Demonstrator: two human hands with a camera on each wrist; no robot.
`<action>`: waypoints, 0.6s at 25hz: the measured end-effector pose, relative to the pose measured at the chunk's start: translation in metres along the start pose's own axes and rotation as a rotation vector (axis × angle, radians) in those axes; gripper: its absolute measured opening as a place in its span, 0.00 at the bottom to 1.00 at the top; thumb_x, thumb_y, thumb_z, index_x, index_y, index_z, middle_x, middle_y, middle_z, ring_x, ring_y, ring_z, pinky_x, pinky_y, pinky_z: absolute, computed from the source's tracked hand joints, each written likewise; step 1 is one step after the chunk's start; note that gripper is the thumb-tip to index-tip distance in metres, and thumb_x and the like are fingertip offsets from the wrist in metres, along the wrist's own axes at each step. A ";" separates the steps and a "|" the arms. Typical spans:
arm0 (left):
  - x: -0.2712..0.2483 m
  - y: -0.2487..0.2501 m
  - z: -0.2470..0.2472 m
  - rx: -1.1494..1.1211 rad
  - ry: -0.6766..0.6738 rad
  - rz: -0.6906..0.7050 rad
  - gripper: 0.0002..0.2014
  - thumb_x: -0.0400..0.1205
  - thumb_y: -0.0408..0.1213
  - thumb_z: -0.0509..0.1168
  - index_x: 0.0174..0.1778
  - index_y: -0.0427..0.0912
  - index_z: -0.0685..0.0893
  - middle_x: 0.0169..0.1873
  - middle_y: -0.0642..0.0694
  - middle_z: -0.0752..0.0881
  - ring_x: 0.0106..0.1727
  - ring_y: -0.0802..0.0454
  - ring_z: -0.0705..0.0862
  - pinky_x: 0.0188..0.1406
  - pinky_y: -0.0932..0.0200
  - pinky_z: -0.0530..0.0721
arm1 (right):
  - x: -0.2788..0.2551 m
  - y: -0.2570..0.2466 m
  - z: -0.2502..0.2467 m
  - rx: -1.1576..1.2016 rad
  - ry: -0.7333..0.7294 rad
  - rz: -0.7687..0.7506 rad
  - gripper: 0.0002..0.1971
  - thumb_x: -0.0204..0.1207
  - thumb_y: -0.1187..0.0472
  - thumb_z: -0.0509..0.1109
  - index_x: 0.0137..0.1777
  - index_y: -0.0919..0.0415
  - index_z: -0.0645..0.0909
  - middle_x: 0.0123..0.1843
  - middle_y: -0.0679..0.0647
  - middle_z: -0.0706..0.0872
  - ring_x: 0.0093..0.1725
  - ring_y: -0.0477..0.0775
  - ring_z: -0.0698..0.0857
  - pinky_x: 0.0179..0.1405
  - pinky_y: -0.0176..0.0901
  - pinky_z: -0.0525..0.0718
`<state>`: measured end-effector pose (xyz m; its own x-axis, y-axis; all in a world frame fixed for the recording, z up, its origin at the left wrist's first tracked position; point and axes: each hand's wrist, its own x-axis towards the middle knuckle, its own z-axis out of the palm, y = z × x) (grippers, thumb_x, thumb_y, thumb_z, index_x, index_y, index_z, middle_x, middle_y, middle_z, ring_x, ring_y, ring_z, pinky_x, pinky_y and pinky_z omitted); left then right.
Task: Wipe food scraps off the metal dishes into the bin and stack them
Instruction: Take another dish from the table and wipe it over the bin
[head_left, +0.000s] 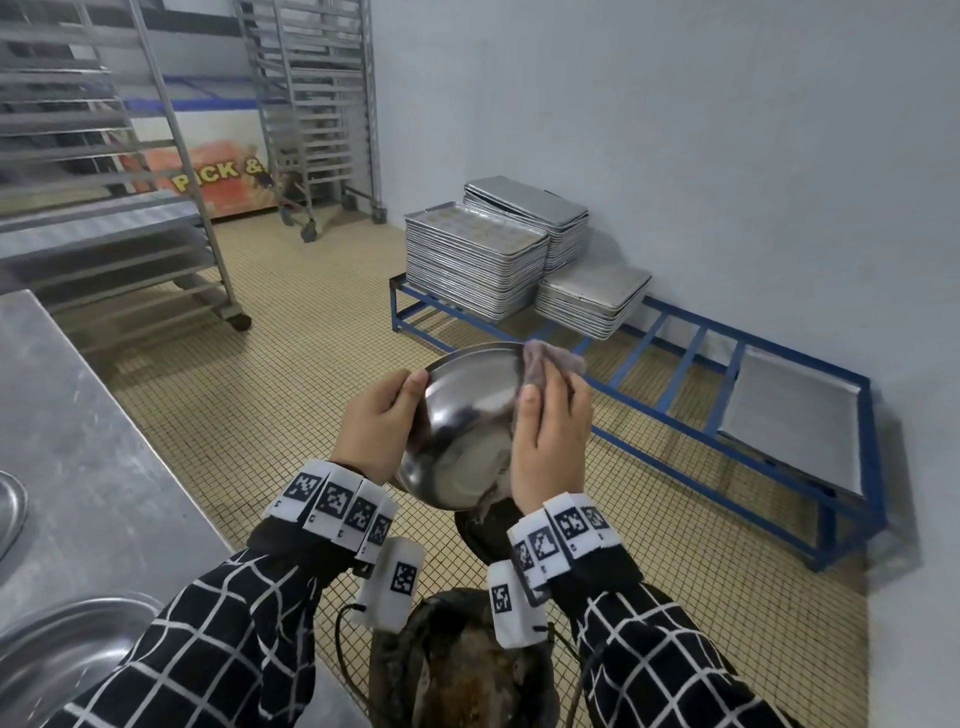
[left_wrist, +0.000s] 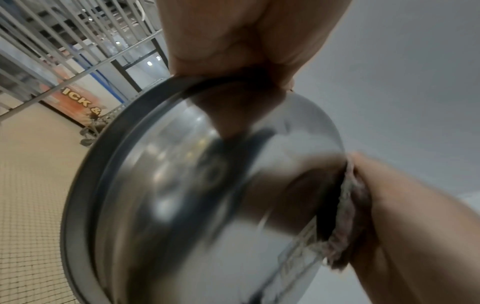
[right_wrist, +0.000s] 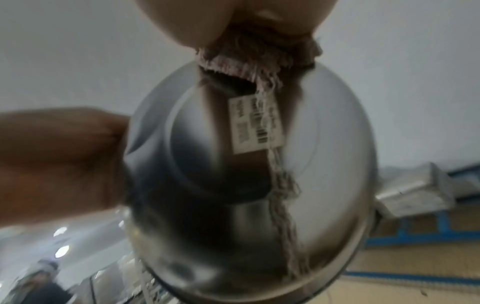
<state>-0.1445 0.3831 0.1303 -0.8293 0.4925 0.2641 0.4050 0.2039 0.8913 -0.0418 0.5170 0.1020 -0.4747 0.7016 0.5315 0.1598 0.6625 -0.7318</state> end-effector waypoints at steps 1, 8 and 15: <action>0.000 -0.002 -0.001 -0.003 0.010 -0.012 0.18 0.87 0.46 0.56 0.39 0.38 0.82 0.34 0.37 0.84 0.38 0.39 0.81 0.41 0.46 0.78 | 0.001 0.007 -0.001 0.064 -0.023 0.094 0.22 0.85 0.48 0.51 0.78 0.49 0.67 0.72 0.53 0.68 0.67 0.51 0.74 0.58 0.53 0.85; -0.004 0.000 0.006 0.020 0.069 -0.036 0.18 0.86 0.45 0.57 0.34 0.39 0.79 0.28 0.43 0.79 0.31 0.50 0.75 0.33 0.56 0.73 | -0.035 -0.002 0.009 -0.101 -0.170 -0.211 0.27 0.85 0.49 0.47 0.84 0.50 0.52 0.85 0.50 0.54 0.83 0.53 0.55 0.77 0.57 0.69; -0.008 0.002 0.002 -0.023 0.065 0.008 0.17 0.86 0.48 0.56 0.39 0.42 0.83 0.30 0.43 0.84 0.33 0.45 0.81 0.37 0.50 0.79 | -0.005 -0.003 0.011 0.060 -0.007 0.021 0.25 0.87 0.49 0.46 0.81 0.53 0.62 0.81 0.48 0.65 0.80 0.47 0.62 0.77 0.47 0.67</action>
<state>-0.1362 0.3815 0.1286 -0.8494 0.4383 0.2939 0.4035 0.1805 0.8970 -0.0493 0.5081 0.0970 -0.4782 0.7131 0.5126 0.1178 0.6305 -0.7672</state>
